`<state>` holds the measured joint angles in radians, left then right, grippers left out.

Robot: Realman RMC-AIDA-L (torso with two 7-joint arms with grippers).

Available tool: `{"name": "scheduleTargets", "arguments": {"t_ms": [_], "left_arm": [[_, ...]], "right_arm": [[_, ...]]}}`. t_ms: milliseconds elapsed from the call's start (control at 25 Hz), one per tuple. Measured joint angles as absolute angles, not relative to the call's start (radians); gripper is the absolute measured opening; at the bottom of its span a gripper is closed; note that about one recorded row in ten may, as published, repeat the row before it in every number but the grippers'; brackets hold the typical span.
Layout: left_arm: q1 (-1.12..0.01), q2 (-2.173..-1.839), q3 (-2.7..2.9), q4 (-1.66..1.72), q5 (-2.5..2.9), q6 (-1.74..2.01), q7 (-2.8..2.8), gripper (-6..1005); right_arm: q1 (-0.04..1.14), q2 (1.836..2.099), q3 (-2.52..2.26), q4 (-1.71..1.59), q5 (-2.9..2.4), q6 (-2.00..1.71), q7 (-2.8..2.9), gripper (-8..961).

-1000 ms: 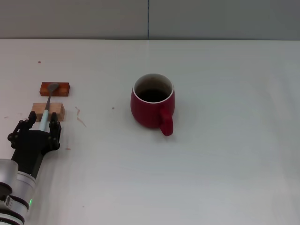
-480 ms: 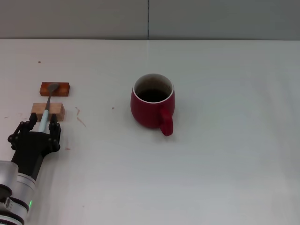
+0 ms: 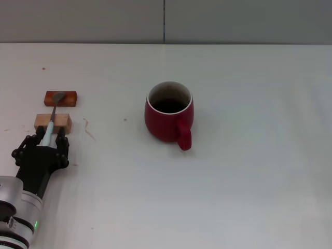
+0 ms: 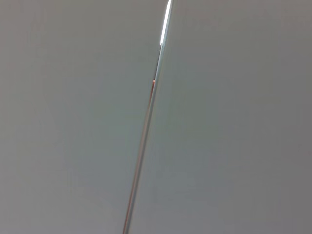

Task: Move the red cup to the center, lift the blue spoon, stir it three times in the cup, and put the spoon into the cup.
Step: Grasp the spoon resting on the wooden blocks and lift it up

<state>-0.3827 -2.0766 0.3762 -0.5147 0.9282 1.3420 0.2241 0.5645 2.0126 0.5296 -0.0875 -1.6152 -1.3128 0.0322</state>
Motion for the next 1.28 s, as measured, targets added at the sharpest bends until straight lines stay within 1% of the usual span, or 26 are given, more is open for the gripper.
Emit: {"name": "scheduleTargets", "arguments": {"t_ms": [520,920,1160,1280], "left_arm": [[-0.374,-2.076,0.344,-0.515,0.974,1.351,0.224,342],[-0.373,-2.075,0.333,-0.516,0.976,1.346,0.224,339],[-0.373,-2.075,0.320,-0.518,0.976,1.343,0.224,327],[-0.372,-2.075,0.317,-0.519,0.976,1.341,0.224,305]], "right_arm": [[0.564,2.013,0.528,-0.089,-1.615,-1.313,0.032,674],[0.563,2.013,0.528,-0.089,-1.615,-1.313,0.032,674],[0.563,2.013,0.528,-0.089,-1.615,-1.313,0.032,674],[0.563,2.013,0.528,-0.089,-1.615,-1.313,0.032,674]]}}
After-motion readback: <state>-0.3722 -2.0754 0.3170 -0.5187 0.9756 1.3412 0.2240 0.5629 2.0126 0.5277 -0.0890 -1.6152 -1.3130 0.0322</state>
